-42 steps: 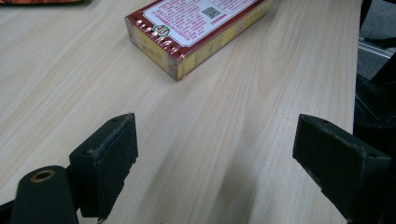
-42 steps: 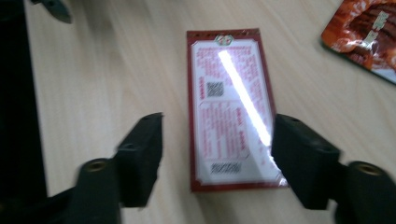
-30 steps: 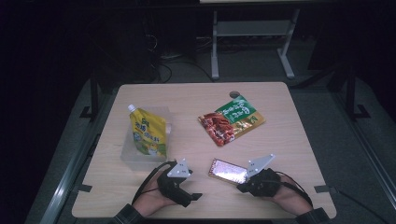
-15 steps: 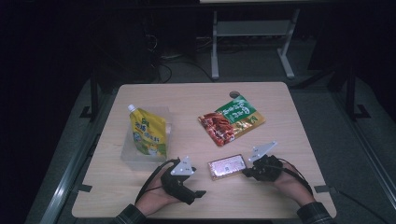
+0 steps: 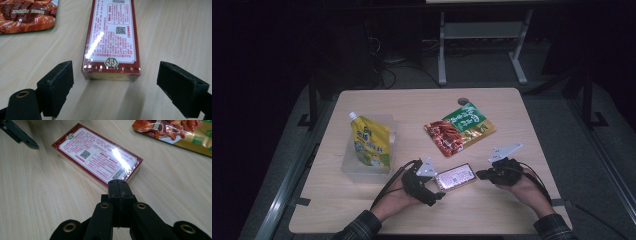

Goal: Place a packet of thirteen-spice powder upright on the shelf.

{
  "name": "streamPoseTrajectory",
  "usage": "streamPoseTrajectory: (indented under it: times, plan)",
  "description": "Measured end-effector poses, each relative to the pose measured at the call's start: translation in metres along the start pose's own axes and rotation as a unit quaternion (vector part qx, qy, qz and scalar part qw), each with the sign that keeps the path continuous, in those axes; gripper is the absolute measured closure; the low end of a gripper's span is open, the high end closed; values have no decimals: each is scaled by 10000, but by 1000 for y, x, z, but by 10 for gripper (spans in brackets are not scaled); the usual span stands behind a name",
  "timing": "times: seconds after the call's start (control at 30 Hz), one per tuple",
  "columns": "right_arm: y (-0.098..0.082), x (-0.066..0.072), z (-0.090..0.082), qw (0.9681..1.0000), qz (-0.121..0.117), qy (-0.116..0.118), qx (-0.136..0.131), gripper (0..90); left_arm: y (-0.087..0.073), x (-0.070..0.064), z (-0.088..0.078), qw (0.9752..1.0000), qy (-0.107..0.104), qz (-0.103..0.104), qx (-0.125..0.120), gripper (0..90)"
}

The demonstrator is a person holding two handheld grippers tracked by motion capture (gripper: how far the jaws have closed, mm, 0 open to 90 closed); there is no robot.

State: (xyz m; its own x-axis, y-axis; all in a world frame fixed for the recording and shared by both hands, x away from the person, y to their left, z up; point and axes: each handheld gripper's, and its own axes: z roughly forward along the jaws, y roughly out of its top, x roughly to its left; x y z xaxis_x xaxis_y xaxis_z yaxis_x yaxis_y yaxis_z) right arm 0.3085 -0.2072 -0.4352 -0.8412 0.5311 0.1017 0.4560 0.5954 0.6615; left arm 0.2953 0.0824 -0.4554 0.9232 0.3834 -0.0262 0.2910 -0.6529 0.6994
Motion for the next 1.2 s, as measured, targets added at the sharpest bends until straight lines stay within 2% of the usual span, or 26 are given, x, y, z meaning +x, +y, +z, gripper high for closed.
streamPoseTrajectory:
  times: [0.1,0.17,0.27,0.5,0.63,0.77,0.9,1.07,1.13,1.2]
  plan:
    - [1,-1,-1,10000,42,-34,-62,899,1,1,6,9998,3,88,154,134]
    - [3,-2,0,9999,88,-61,-66,899,1,2,8,9997,-15,61,229,136]
    - [4,-6,4,9999,73,-76,-74,899,0,2,11,9997,-30,8,249,147]
    - [11,-7,13,10000,64,-70,17,899,0,3,11,9994,-11,77,337,239]
    - [15,-8,18,10000,-26,-68,51,899,0,2,10,9994,45,71,323,311]
    - [16,-6,20,10000,-11,-55,81,899,0,1,11,9995,54,38,298,315]
    - [16,-6,22,9999,-17,-45,96,899,1,2,8,9994,44,99,319,317]
    - [16,-5,22,9999,-13,-25,103,899,5,0,-1,9999,29,13,124,318]
    - [16,-5,23,9999,-40,-19,99,899,7,1,-7,9999,24,96,125,318]
    - [17,-5,23,9999,-47,-3,91,899,8,0,-10,10000,17,12,3,318]
